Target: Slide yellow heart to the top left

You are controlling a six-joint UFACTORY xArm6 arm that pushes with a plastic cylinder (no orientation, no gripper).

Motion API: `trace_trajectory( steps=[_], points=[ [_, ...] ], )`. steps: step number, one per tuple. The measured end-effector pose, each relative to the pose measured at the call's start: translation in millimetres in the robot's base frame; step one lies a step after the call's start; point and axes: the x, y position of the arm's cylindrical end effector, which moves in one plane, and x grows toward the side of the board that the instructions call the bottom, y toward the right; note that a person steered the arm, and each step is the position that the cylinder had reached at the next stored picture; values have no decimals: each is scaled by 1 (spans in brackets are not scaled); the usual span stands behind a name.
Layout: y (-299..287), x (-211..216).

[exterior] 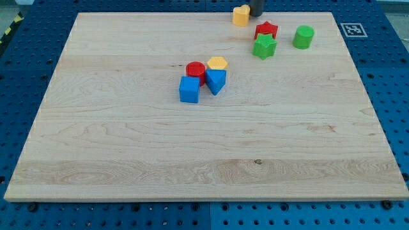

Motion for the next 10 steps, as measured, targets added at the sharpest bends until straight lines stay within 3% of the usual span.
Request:
trace_trajectory(
  steps=[3, 5, 10],
  points=[
    [-19, 31],
    [-68, 8],
    [-169, 17]
  ],
)
